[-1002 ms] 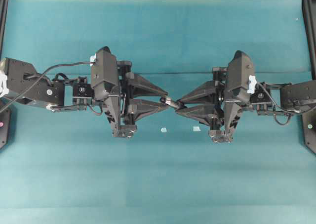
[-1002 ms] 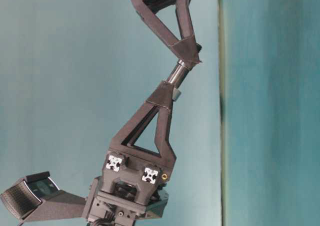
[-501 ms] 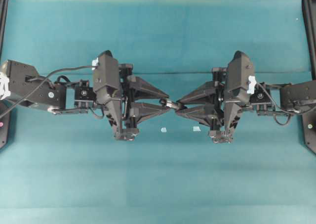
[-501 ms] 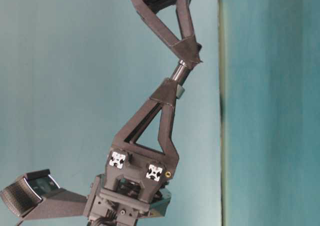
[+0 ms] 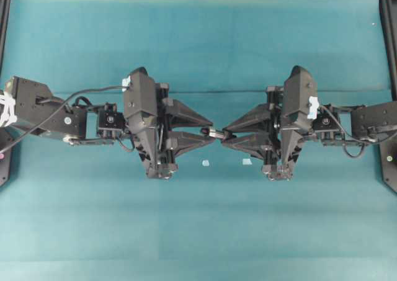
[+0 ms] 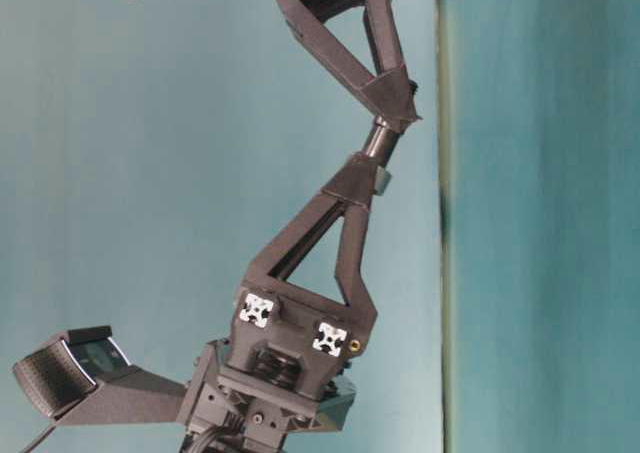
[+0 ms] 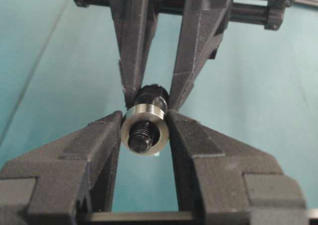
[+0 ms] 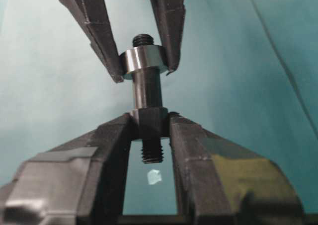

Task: Insert the washer onto the shaft with both hands.
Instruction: 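Push the washer with the left gripper onto the shaft's threaded end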

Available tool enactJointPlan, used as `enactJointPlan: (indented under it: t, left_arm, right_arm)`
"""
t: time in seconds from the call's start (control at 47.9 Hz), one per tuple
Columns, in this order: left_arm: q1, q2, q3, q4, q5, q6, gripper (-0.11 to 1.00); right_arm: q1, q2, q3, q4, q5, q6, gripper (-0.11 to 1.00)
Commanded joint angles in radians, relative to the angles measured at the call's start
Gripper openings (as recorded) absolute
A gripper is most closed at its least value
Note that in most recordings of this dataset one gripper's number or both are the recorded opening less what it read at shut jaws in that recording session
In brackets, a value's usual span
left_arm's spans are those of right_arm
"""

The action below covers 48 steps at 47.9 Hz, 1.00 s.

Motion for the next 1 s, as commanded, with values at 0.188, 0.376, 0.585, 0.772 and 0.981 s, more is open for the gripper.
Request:
enactJointPlan:
  t: [0.188,0.376,0.585,0.772,0.981]
  left_arm:
    - [-0.026,0.005,-0.034,0.003,0.005,0.008,0.35]
    - [-0.028,0.008,-0.040,0.003,0.035,0.011,0.35]
    - [-0.029,0.006,-0.041,0.003,0.104,0.012,0.35]
    - [-0.031,0.005,-0.043,0.003,0.110,0.012,0.35]
    - [-0.031,0.005,-0.043,0.003,0.110,0.012,0.35]
  right_arm:
    - [-0.012,0.002,-0.049,0.000,0.012,0.000,0.00]
    - [-0.012,0.006,-0.057,-0.002,0.025,-0.003,0.00]
    - [-0.012,0.006,-0.057,-0.002,0.025,-0.003,0.00]
    - [-0.012,0.009,-0.057,-0.002,0.054,-0.005,0.00]
    - [-0.012,0.020,-0.058,-0.002,0.091,-0.006,0.00]
